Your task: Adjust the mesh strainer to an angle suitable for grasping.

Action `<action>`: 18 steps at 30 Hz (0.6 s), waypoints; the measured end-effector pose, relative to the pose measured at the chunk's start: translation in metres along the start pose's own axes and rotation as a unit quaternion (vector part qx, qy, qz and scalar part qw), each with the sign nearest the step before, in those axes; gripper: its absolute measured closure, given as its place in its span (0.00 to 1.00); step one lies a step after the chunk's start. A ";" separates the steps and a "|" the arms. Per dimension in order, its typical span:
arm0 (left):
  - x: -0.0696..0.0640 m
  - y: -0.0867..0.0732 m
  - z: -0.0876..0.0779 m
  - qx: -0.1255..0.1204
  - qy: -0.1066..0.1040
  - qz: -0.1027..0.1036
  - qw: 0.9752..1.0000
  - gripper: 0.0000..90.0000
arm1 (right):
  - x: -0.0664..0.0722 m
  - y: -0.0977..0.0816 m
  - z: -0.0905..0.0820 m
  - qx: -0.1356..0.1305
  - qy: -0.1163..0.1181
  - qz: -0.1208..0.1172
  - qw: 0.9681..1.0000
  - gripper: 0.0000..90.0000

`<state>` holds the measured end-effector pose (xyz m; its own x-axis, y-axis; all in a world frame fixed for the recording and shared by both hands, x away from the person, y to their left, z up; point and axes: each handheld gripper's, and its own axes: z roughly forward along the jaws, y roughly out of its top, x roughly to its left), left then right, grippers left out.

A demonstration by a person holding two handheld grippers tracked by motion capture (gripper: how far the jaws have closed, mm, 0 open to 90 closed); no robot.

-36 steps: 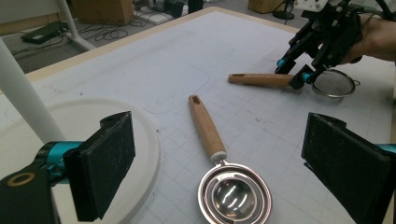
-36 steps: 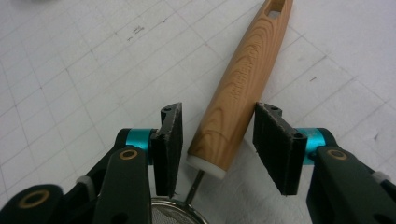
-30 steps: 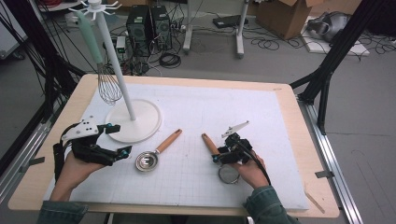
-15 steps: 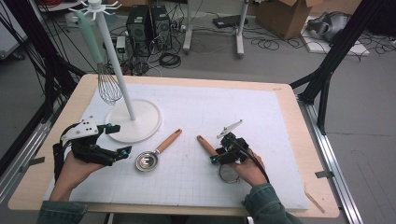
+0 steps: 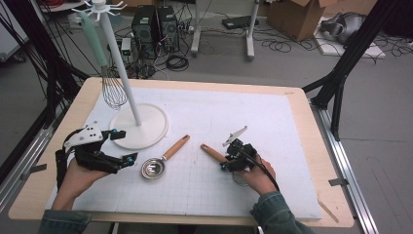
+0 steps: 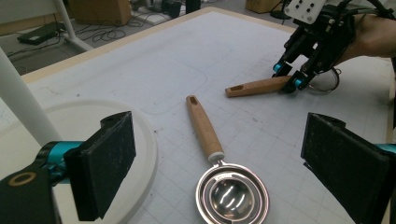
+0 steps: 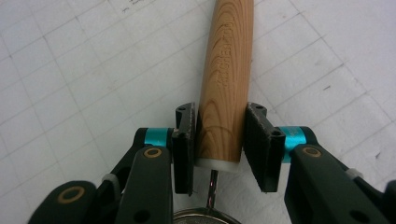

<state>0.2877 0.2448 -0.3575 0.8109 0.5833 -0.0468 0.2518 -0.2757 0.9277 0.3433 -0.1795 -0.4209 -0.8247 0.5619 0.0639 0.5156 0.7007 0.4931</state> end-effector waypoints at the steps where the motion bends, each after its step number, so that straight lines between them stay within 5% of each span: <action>1: 0.000 0.000 0.000 0.001 0.000 0.001 1.000 0.12 | 0.000 0.000 0.000 0.002 -0.001 -0.004 1.000 0.73; 11: 0.000 0.000 0.001 0.000 -0.002 0.002 1.000 0.12 | 0.003 0.003 0.000 0.009 -0.017 -0.010 1.000 0.77; 18: 0.001 0.000 0.001 0.000 -0.001 0.001 1.000 0.12 | 0.000 0.002 -0.002 0.009 -0.007 -0.004 1.000 0.77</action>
<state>0.2885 0.2448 -0.3577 0.8118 0.5821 -0.0462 0.2508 -0.2761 0.9278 0.3437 -0.1792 -0.4185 -0.8251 0.5629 0.0484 0.5140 0.7125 0.4776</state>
